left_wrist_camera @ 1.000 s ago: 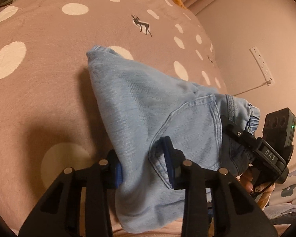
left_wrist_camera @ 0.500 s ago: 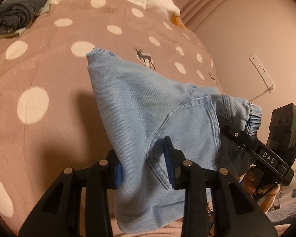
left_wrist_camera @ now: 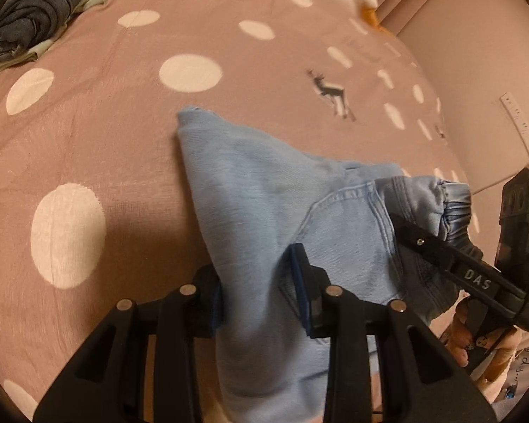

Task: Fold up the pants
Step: 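Lower the waistband onto the folded stack and open the right gripper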

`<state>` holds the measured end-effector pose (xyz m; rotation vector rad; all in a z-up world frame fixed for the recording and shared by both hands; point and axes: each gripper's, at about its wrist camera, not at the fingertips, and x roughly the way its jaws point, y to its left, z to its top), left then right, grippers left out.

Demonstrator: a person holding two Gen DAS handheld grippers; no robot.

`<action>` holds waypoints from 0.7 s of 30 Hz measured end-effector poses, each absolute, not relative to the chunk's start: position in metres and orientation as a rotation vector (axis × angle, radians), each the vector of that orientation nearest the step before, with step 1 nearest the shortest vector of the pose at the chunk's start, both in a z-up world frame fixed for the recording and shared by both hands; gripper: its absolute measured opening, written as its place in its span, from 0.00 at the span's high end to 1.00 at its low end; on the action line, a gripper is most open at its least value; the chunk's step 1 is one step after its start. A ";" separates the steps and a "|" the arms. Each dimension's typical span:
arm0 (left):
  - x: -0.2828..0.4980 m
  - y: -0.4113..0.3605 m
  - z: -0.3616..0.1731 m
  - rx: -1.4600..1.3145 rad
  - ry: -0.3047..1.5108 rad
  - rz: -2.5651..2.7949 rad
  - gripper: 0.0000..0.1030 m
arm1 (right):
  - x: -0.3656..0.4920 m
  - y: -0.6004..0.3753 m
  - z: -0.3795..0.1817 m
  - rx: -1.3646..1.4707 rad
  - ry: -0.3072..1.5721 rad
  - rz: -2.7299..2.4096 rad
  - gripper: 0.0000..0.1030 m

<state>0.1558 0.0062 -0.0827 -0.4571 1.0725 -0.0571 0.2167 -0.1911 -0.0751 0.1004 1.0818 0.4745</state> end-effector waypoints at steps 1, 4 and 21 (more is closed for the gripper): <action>0.157 0.007 -0.086 -0.462 1.081 -0.053 0.63 | 0.217 -0.191 -0.078 0.094 1.084 0.467 0.51; 0.159 0.007 -0.091 -0.452 1.095 -0.045 0.48 | 0.214 -0.193 -0.081 0.094 1.079 0.450 0.47; 0.083 -0.001 0.022 -0.268 0.792 0.049 0.01 | 0.159 -0.222 0.002 -0.071 0.853 0.280 0.20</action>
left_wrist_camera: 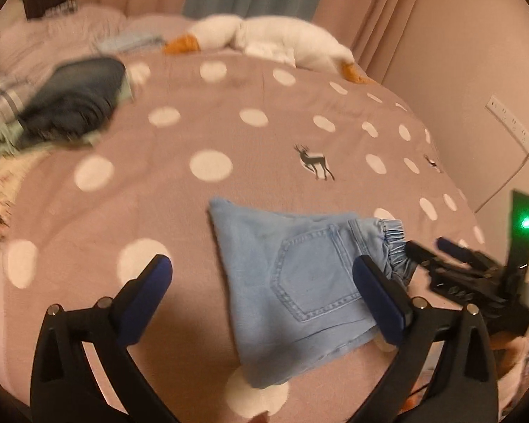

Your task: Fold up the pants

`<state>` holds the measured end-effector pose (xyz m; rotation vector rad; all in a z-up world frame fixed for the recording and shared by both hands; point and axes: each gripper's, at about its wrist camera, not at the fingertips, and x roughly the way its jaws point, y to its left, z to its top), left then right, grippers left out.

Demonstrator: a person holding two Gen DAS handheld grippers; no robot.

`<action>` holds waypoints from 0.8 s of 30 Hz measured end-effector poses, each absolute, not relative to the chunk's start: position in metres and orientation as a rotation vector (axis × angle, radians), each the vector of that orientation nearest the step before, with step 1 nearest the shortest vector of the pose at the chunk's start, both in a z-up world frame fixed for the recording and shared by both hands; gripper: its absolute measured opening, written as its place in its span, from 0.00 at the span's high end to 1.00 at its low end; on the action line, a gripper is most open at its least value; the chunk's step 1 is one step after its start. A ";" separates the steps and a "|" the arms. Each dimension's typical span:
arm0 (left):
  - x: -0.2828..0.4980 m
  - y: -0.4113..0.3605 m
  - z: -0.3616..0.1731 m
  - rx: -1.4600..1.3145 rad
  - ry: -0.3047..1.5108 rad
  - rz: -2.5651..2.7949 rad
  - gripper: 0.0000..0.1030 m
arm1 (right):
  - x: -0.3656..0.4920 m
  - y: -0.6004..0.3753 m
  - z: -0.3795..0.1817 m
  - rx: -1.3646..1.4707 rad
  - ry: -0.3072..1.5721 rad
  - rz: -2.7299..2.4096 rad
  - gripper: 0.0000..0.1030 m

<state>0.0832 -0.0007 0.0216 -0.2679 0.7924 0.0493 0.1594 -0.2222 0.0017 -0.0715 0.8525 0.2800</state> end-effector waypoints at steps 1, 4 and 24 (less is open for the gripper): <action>0.080 -0.002 0.025 -0.251 0.786 0.059 0.01 | 0.156 -0.223 0.007 -0.066 0.841 0.283 0.20; 0.068 -0.005 0.034 -0.255 0.788 0.023 0.01 | 0.145 -0.226 0.020 -0.054 0.803 0.279 0.20; 0.040 -0.010 0.024 -0.277 0.861 0.089 0.01 | 0.118 -0.216 0.025 -0.039 0.779 0.285 0.20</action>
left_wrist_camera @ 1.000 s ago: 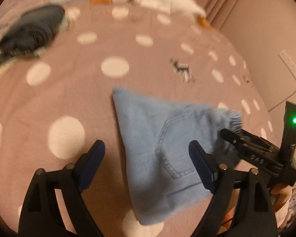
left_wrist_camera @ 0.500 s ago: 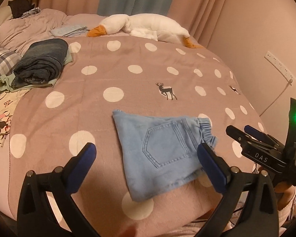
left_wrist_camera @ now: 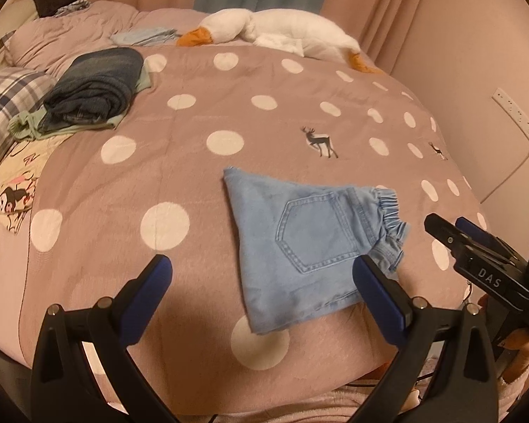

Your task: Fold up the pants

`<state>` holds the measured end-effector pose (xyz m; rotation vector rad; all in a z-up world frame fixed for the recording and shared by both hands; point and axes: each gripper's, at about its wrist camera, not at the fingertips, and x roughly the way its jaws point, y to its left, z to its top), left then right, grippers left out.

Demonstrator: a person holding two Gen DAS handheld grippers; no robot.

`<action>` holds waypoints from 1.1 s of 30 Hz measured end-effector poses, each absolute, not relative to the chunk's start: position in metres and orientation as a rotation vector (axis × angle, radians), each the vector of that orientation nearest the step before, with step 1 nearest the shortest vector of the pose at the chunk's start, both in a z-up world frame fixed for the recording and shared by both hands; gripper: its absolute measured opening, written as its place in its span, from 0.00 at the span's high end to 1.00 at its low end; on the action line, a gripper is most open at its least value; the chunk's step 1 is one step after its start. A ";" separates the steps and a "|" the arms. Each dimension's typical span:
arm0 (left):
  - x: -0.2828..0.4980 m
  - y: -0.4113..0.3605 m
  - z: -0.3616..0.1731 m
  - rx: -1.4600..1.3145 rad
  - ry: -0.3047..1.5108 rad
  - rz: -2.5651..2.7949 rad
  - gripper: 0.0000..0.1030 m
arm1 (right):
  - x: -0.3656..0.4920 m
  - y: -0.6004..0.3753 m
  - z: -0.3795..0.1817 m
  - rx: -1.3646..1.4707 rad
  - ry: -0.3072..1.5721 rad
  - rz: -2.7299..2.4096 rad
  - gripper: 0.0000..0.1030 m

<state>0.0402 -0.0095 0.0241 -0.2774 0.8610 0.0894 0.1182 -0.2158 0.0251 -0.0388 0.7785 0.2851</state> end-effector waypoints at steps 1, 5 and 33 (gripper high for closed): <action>0.039 -0.011 0.024 -0.275 0.863 0.094 0.01 | 0.118 -0.216 0.025 -0.037 0.779 0.288 0.20; 0.038 -0.016 0.025 -0.252 0.864 0.106 0.01 | 0.116 -0.218 0.023 -0.024 0.786 0.296 0.20; 0.037 -0.033 0.016 -0.164 0.905 0.113 0.01 | 0.110 -0.226 0.025 0.020 0.792 0.319 0.20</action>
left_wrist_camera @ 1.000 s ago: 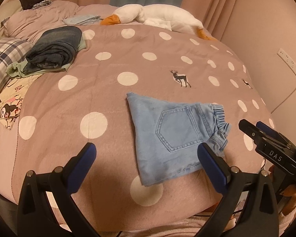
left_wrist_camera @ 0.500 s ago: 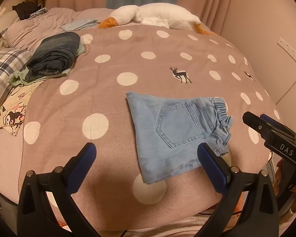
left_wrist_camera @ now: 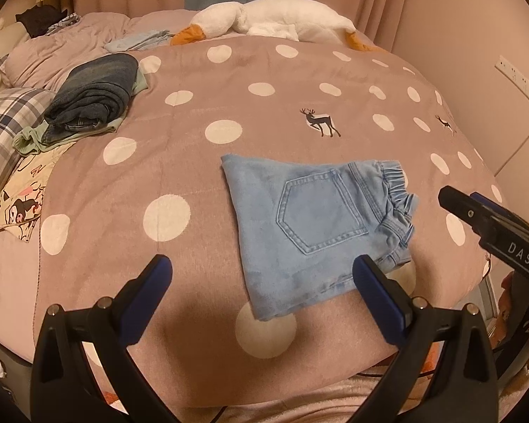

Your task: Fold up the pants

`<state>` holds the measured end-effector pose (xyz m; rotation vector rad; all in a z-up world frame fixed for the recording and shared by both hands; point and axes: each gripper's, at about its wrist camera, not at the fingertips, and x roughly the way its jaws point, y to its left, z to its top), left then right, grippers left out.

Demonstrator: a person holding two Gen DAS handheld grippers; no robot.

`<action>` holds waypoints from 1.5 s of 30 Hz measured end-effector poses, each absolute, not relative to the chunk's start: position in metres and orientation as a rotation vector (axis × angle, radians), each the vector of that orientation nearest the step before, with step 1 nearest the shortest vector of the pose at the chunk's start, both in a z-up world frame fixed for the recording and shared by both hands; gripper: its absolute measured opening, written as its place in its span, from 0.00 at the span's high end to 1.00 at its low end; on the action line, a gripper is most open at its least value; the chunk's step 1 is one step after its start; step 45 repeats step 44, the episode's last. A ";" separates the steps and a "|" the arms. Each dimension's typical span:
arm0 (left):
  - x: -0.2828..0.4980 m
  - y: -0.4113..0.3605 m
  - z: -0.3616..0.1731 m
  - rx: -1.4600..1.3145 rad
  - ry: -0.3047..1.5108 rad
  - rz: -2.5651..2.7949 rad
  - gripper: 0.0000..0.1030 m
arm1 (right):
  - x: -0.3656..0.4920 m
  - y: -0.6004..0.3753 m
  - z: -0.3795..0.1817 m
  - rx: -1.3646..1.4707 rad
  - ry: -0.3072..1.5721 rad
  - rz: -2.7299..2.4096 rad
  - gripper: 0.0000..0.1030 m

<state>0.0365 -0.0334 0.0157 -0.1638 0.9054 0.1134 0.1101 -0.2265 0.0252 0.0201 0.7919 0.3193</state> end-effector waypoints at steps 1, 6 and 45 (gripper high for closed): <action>0.037 -0.033 0.015 -0.164 0.907 0.117 0.01 | 0.110 -0.226 0.025 0.019 0.793 0.317 0.20; 0.037 -0.031 0.014 -0.172 0.914 0.128 0.01 | 0.109 -0.227 0.026 0.006 0.783 0.301 0.20; 0.034 -0.037 0.015 -0.188 0.908 0.103 0.01 | 0.109 -0.224 0.021 0.005 0.804 0.294 0.20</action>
